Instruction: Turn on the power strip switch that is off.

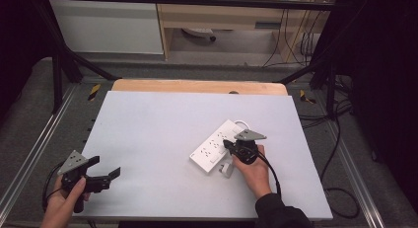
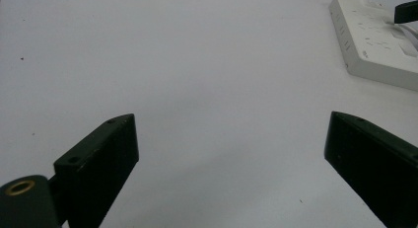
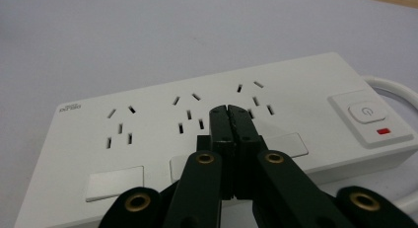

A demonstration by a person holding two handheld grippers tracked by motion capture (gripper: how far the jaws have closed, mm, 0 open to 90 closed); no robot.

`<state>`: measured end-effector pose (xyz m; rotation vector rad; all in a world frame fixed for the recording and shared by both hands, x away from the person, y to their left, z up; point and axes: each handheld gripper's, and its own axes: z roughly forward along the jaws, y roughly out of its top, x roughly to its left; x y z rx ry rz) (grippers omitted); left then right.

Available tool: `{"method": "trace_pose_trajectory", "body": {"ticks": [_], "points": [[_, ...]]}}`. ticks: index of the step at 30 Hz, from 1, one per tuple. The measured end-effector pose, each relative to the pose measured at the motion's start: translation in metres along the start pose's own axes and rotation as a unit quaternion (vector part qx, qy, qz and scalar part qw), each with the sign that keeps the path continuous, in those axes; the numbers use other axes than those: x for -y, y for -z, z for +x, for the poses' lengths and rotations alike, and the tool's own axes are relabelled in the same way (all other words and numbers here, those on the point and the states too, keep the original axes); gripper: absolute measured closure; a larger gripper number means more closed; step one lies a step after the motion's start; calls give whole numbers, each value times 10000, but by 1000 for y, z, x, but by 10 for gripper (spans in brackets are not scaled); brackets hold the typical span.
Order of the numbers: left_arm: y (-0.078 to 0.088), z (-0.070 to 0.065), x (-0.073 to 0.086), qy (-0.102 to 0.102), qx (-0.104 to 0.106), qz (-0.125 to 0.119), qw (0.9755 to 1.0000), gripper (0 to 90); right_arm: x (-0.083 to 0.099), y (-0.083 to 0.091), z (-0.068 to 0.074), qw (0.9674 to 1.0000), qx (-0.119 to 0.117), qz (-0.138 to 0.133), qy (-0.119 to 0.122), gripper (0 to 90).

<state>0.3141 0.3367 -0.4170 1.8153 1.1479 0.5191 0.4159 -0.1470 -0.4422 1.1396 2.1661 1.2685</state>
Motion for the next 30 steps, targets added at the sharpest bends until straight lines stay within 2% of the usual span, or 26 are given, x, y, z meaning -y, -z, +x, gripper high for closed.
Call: {"method": "trace_pose_trajectory", "body": {"ticks": [13,26,30], "points": [[0,-1,0,6,-3,21,10000,62,-5,5,1,9999,-61,-151,45,900],[0,0,0,25,1,10,10000,63,-14,16,0,9991,-63,-418,-76,900],[0,-1,0,15,14,-1,10000,62,-16,19,0,9989,-63,-458,-99,844]]}}
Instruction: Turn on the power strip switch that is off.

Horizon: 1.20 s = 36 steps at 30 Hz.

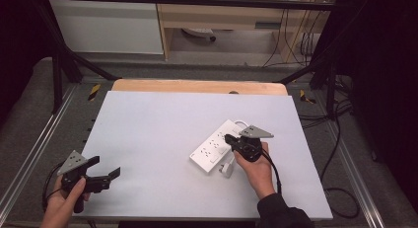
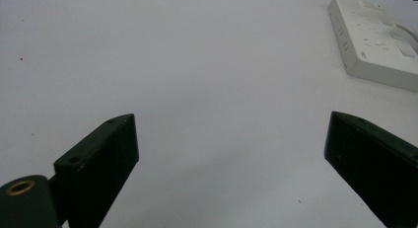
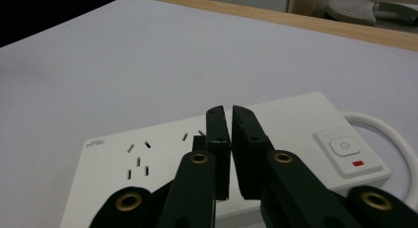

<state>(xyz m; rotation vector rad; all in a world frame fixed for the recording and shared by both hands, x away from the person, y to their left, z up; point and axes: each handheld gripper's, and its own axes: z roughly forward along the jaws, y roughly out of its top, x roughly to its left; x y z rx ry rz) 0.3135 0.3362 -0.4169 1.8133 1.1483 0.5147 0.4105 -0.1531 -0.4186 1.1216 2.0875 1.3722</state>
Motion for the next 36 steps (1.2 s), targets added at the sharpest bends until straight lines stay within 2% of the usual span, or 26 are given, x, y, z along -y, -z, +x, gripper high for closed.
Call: {"method": "trace_pose_trajectory", "body": {"ticks": [4,6,11,17,21,26,31,36], "points": [[0,0,0,-10,2,2,10000,62,-5,6,0,9999,39,-99,-38,739],[0,-1,0,-2,1,-7,10000,62,-7,8,0,9999,59,-112,-69,643],[-1,0,0,24,-10,26,10000,62,-13,10,0,9998,146,-54,-108,442],[-1,-1,0,14,-10,24,10000,62,-19,10,3,9995,328,9,-31,214],[-1,0,0,20,-14,26,10000,62,-23,12,3,9992,389,-3,-57,101],[-1,0,0,22,-14,33,10000,63,-26,14,2,9991,409,22,-80,29],[-1,-1,0,16,-22,26,10000,62,-28,17,1,9991,411,-4,-46,25],[-1,-1,0,20,-14,21,10000,62,-30,22,0,9988,470,-166,29,25]]}}
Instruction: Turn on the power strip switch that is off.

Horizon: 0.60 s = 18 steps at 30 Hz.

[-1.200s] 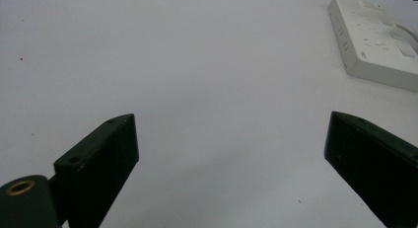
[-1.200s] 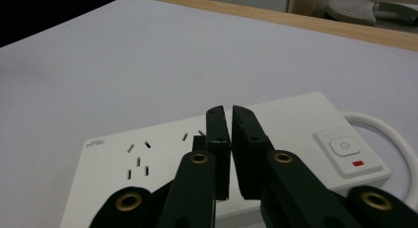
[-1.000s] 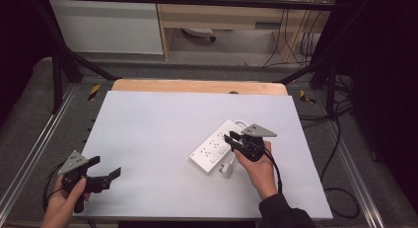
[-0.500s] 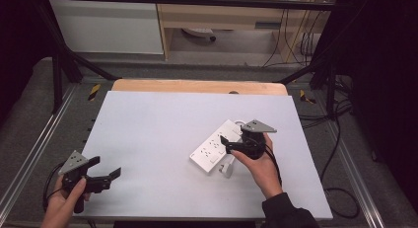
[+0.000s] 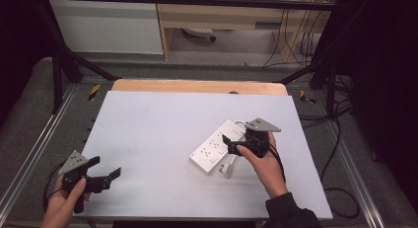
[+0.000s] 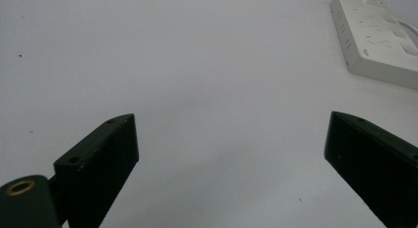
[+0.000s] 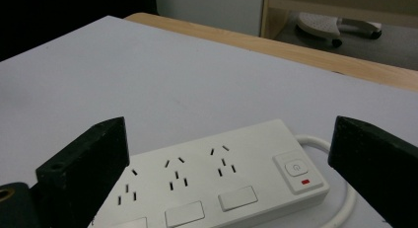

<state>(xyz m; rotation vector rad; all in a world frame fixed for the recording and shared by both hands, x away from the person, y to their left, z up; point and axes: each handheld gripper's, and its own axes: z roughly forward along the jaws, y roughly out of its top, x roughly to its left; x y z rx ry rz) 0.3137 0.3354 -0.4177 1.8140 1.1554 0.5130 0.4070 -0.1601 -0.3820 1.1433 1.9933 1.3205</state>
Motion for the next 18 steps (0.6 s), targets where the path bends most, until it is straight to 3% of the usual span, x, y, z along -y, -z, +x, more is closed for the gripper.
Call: {"method": "trace_pose_trajectory", "body": {"ticks": [6,18], "points": [[0,0,0,-9,0,3,10000,62,-5,7,-3,9998,59,-200,-36,29],[0,0,0,-5,-1,0,10000,62,-8,22,-11,9994,168,-315,-15,40]]}}
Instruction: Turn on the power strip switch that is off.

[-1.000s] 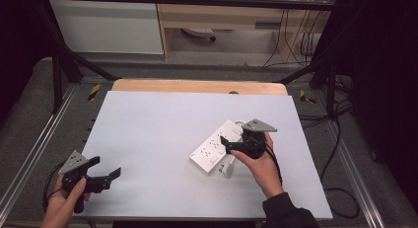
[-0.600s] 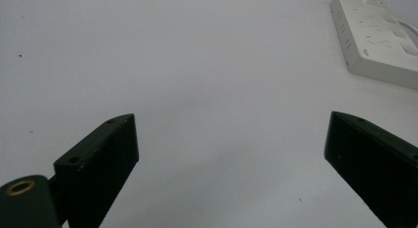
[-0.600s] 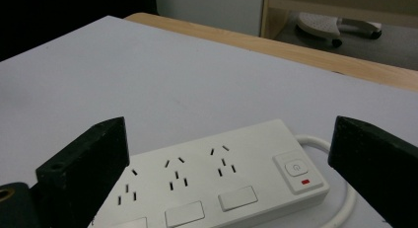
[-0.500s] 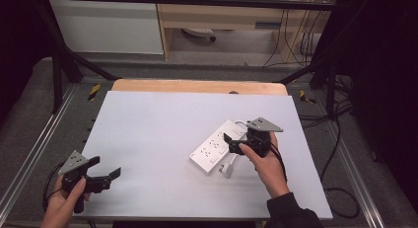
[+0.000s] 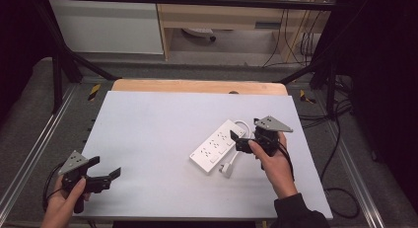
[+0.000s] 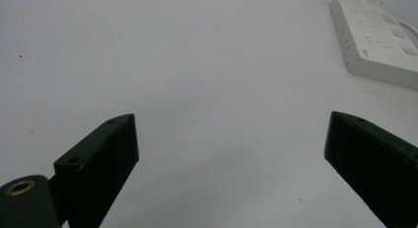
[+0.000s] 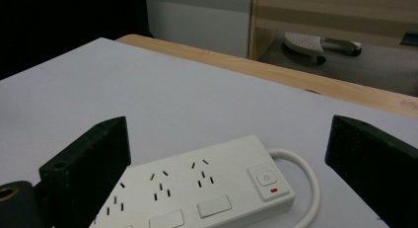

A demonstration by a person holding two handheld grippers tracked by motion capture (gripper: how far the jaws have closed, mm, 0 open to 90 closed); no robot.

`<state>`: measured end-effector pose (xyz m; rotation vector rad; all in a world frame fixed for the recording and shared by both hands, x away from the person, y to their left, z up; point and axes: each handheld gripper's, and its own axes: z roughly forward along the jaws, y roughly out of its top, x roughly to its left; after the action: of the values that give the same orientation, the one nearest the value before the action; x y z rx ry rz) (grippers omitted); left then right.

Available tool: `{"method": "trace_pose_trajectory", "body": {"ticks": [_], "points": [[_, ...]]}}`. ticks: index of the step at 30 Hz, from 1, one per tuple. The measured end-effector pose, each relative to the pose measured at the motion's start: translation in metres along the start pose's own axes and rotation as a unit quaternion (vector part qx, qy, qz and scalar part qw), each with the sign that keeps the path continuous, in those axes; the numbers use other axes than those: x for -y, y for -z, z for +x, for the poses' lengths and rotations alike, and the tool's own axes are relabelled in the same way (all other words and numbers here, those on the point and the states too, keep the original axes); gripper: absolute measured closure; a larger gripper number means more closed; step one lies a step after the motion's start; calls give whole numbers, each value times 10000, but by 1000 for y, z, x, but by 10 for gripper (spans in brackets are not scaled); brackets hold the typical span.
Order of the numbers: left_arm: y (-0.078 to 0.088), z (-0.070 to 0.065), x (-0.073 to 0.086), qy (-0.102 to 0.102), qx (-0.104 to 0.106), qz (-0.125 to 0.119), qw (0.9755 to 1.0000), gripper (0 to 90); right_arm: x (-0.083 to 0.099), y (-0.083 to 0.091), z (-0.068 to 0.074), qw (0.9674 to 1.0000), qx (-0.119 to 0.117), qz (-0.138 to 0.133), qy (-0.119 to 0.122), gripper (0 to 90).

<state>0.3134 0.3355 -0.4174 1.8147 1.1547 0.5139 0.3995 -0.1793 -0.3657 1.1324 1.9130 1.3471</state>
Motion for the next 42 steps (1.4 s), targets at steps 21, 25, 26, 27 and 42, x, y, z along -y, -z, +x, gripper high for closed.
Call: {"method": "trace_pose_trajectory", "body": {"ticks": [21,25,26,27,42], "points": [[-1,0,0,-6,-5,4,10000,62,11,39,-36,9994,290,-64,-178,63],[0,0,0,-10,-10,10,10000,62,16,47,-43,9991,374,-73,-199,63],[0,0,0,-10,-6,7,10000,62,17,49,-45,9990,393,-75,-221,63],[0,0,0,-7,-8,6,10000,62,18,50,-46,9988,416,-90,-242,63],[-1,0,0,-3,-19,19,10000,62,45,70,-67,9966,609,-78,-545,58]]}}
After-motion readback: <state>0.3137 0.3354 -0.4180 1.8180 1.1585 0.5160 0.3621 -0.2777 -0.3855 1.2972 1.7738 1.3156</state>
